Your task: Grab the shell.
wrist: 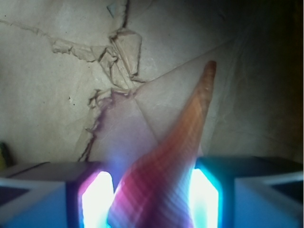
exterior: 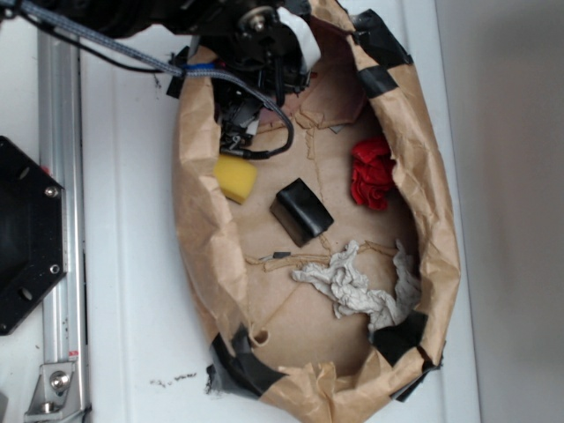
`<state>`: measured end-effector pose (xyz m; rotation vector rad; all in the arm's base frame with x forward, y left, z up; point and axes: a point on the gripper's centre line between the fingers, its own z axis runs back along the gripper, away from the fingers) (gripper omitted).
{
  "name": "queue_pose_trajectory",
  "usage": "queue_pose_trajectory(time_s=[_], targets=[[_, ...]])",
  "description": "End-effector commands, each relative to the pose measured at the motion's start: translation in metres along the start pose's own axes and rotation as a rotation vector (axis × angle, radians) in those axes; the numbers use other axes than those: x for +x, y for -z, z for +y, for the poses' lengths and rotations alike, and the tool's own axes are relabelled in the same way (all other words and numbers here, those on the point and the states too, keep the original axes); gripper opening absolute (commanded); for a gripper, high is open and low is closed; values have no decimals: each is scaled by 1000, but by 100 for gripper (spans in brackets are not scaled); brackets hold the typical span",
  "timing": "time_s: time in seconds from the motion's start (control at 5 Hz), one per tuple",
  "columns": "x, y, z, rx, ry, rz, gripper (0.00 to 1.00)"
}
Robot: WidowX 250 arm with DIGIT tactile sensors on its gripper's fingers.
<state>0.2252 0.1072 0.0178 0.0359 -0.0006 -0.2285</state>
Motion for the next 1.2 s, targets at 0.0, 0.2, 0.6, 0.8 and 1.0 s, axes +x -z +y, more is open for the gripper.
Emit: queue_pose_trajectory(time_s=[0.0, 0.2, 0.6, 0.8, 1.0], targets=[[10, -70, -24, 109, -434, -223, 0], [33, -125, -58, -41, -559, -301, 0], [57, -183, -83, -78, -622, -270, 0], [61, -177, -84, -113, -628, -268, 0], [58, -173, -84, -115, -628, -267, 0]])
